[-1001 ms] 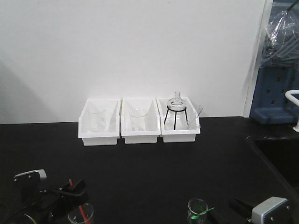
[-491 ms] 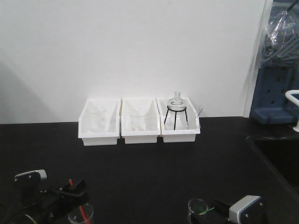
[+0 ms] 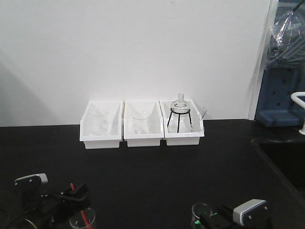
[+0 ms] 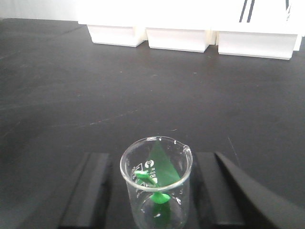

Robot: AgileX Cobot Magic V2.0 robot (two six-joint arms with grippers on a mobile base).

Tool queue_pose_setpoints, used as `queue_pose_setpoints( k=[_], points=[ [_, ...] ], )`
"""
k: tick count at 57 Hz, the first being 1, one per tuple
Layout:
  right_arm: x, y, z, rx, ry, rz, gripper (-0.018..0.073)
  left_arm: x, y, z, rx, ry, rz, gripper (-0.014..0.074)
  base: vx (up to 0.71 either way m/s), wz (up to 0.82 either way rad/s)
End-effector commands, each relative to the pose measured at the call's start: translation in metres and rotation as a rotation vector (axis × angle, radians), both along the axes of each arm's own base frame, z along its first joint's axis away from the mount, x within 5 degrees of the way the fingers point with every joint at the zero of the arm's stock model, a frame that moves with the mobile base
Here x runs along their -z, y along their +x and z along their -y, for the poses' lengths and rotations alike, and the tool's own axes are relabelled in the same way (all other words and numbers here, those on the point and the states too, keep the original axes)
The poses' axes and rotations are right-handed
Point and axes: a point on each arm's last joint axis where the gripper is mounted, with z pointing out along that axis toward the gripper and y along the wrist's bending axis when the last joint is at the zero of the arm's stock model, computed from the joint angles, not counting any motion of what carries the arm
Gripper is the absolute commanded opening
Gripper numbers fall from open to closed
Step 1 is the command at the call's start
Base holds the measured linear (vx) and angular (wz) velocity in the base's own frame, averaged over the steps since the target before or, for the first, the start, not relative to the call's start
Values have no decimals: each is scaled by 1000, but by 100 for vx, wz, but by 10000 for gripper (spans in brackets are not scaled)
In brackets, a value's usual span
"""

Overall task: Sort red and green spoons into left cabinet
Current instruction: 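Grasp the red spoon with the left gripper, green spoon with right, then lift both spoons up out of their beakers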

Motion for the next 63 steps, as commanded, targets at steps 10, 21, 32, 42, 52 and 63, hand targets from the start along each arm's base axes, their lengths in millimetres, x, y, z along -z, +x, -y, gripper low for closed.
queue_pose_setpoints(
  k=[10, 21, 32, 42, 52, 63],
  points=[
    [-24, 5, -1, -7, 61, 150, 234, -28, 4, 3, 6, -49, 134, -6, 0, 0],
    [-26, 5, -2, -9, 72, 167, 159, -25, 4, 2, 2, -37, 109, -6, 0, 0],
    [-28, 5, -2, -13, 93, 189, 100, -26, 4, 3, 4, -34, 116, -6, 0, 0],
    [-32, 3, -4, -44, 102, 190, 47, -34, 3, 3, 18, 14, 193, -6, 0, 0],
    [-49, 1, -3, -40, 68, 201, 20, -48, 1, 2, 21, 60, 242, -6, 0, 0],
    [-73, -5, 0, -13, 47, 181, 20, -72, -5, 0, 10, 41, 309, -6, 0, 0]
  ],
)
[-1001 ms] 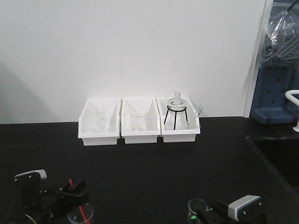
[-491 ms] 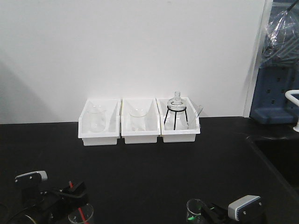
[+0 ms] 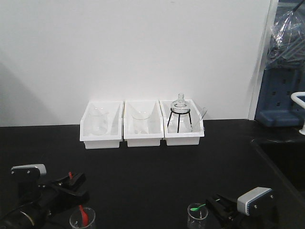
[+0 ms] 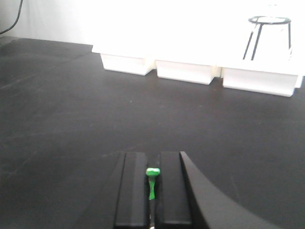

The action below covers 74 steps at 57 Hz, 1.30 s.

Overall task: Sort red and green spoons into left cabinet
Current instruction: 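Lift both spoons up out of their beakers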

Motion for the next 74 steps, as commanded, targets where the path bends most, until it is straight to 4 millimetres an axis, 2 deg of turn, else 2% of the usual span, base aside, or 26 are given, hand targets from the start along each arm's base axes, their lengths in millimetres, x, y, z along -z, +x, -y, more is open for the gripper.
queue_pose_setpoints(
  k=[1, 12, 19, 26, 31, 35, 44, 52, 62, 74],
  points=[
    [-33, -1, 0, 2, 42, 113, 20, -42, -2, 1, 2, -62, 177, -6, 0, 0],
    [-72, -14, 5, 25, 9, 185, 21, -75, -13, -2, -2, -71, 255, -6, 0, 0],
    [-101, -30, 10, 67, 28, 192, 21, -109, -29, -5, 4, -36, 358, -6, 0, 0],
    [-133, -51, 15, 90, 78, 255, 22, -148, -57, -10, 15, 16, 486, -6, 0, 0],
    [-148, -64, 19, 114, 62, 286, 22, -165, -83, -16, 6, 17, 529, -6, 0, 0],
    [-154, -73, 22, 144, 36, 278, 22, -171, -105, -22, -6, 24, 535, -6, 0, 0],
    [-168, -94, 31, 204, 1, 283, 22, -171, -157, -37, -36, 47, 526, -6, 0, 0],
    [-171, -102, 33, 218, -48, 283, 22, -176, -189, -47, -68, 63, 531, -6, 0, 0],
    [-170, -103, 34, 222, -64, 273, 22, -183, -212, -55, -97, 69, 545, -6, 0, 0],
    [-170, -103, 34, 222, -64, 273, 22, -180, -218, -59, -116, 88, 494, -6, 0, 0]
  ],
)
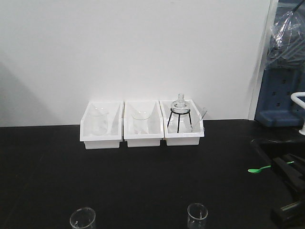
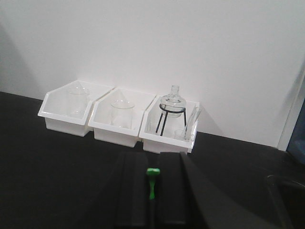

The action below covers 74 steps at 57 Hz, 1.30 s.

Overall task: Sort red and green spoons into left cabinet
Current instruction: 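Lift both spoons up out of their beakers, then drive the base back from the bench holding both spoons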

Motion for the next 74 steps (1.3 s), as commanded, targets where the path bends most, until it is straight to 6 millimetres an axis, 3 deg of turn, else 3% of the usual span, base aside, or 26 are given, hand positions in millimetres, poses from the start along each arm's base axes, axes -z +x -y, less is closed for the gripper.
queue_pose_setpoints(
  k=[1, 74],
  points=[
    [-17, -2, -2, -29, 26, 93, 22, -12, -3, 0, 14, -26, 60, -6, 0, 0],
    [-17, -2, -2, -30, 26, 94, 22, -10, -3, 0, 14, -24, 57, -6, -4, 2]
  ],
)
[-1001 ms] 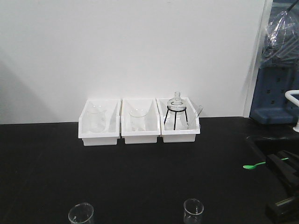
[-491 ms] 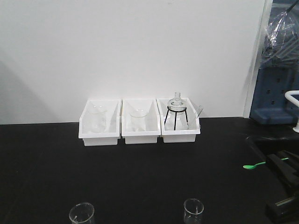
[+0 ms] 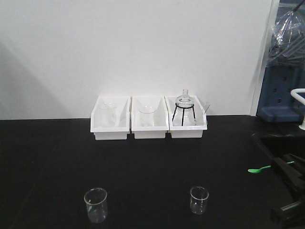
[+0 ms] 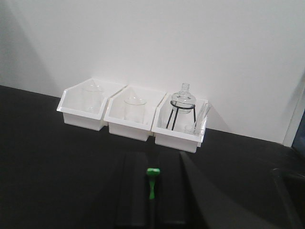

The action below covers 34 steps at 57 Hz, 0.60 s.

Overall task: Sort red and green spoons into left cabinet
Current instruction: 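Drive the base back from the bench holding both spoons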

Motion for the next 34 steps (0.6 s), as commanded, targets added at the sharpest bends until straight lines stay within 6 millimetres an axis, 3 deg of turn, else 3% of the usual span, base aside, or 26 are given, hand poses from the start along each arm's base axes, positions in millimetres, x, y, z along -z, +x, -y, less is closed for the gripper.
queue_pose_setpoints(
  k=[1, 34],
  points=[
    [-17, -2, -2, -30, 26, 94, 22, -16, -4, 1, 23, -33, 97, -6, -24, 7],
    [-17, -2, -2, -30, 26, 94, 22, -16, -4, 1, 24, -33, 98, -6, -31, 11]
  ],
)
